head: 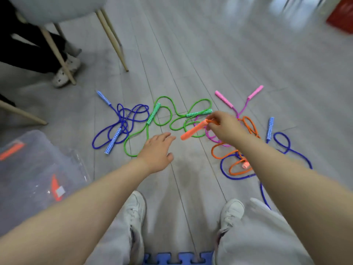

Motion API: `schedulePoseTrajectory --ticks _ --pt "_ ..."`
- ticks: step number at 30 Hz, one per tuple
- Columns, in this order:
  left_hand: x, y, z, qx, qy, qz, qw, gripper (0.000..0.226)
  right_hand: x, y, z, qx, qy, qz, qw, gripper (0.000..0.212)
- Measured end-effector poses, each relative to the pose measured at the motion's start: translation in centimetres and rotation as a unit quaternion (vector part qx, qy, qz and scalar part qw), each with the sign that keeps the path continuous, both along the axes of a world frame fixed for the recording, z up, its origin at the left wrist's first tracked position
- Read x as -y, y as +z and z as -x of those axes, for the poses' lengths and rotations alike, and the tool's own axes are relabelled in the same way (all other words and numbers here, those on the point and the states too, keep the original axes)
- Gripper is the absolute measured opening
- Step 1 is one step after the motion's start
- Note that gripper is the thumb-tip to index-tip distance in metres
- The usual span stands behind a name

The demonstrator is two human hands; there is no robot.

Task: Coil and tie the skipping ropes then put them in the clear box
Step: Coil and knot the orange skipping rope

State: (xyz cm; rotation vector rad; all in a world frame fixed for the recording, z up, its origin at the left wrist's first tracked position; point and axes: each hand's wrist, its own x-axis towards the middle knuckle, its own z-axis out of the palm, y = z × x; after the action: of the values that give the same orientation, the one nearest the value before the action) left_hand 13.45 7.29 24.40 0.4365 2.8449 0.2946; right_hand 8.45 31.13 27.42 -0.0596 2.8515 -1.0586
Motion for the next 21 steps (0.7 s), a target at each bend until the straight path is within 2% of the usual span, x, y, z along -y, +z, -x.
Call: schedulePoseTrajectory --ticks 5,7,11,15,17,21 --pt "-1.5 8.1 -4.4 -0.077 0.012 -0.129 0.989 0.058 1.3 7.5 -5.8 -0.052 0.031 0.020 0.998 0.014" --pt "-2.2 11.4 -6.7 -0.083 0.025 -0.201 0.976 0.057 1.8 10.0 -8.4 -0.061 0.039 0.033 0.997 0.013" --pt "-3.0 14.8 -11.0 -0.067 0.032 -0.363 0.929 0.047 3.4 12.8 -13.4 -0.081 0.042 0.074 0.993 0.007" --pt "-3.0 15.9 -13.7 -0.066 0.031 -0.459 0.886 0.029 4.6 14.2 -16.9 -0.086 0.016 0.134 0.987 0.016" --pt "-3.0 16.6 -14.6 -0.052 0.038 -0.490 0.869 0.016 5.2 14.8 -18.1 -0.087 0.021 0.164 0.982 0.020" --pt "-3.6 16.9 -15.5 -0.019 0.064 -0.484 0.873 0.009 5.7 14.9 -20.1 -0.100 0.000 0.203 0.974 0.024"
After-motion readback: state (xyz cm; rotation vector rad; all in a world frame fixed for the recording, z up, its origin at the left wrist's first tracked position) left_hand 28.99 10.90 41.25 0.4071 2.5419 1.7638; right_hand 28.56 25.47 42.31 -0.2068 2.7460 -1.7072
